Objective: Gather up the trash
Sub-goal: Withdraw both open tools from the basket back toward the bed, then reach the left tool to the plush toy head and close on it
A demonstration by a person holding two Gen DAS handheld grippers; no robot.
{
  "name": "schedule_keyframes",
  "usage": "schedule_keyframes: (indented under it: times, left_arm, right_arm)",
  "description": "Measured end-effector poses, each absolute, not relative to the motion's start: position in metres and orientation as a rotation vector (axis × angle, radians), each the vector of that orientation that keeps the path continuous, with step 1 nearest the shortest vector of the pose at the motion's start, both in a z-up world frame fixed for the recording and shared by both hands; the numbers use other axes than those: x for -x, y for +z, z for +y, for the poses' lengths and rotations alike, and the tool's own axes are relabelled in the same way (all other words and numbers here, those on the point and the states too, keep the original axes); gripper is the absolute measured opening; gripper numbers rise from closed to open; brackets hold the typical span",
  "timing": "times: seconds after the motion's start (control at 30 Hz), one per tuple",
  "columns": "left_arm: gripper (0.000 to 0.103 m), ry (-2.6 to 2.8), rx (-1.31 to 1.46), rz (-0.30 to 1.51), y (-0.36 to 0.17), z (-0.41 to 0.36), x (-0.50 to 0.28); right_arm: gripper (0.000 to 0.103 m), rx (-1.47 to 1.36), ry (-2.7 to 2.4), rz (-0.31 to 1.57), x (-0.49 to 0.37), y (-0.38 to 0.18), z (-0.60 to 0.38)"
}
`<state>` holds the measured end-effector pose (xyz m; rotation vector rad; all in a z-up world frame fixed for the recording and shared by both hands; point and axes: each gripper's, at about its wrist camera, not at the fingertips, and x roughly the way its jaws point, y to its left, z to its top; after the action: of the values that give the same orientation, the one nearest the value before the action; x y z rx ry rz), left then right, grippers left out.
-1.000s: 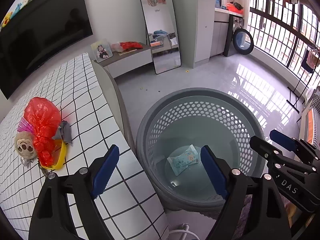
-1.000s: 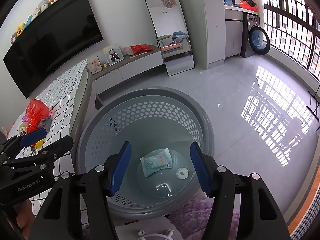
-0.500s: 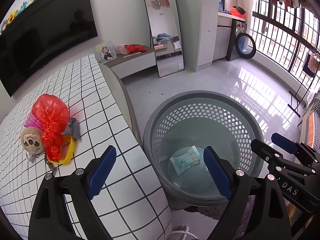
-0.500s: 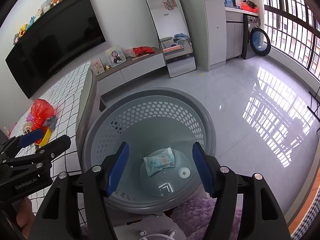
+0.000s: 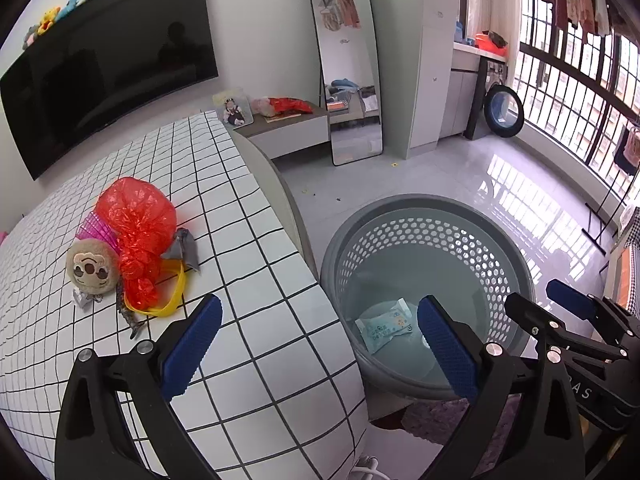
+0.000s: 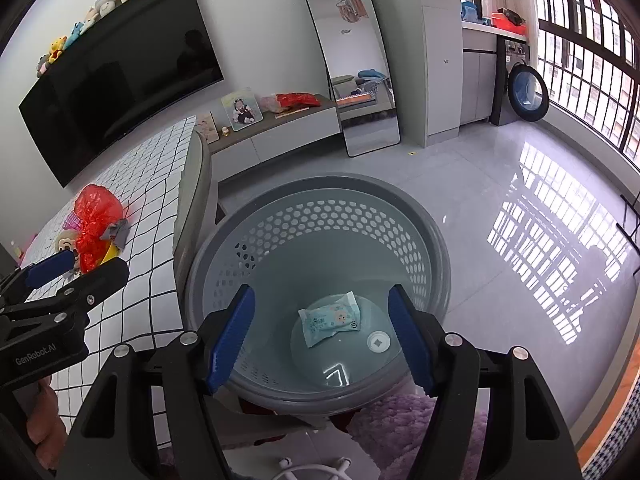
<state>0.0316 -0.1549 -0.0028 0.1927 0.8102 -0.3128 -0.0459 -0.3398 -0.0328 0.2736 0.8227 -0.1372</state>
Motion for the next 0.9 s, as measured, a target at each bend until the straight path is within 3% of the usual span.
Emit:
schedule_keyframes:
  times: [0.9]
  left_arm:
    - [0.096, -0.093, -0.086, 0.781, 0.005, -0.009, -0.035]
  right_arm:
    - [0.067, -0.149, 0.081, 0.846, -0.004, -0.024, -0.205]
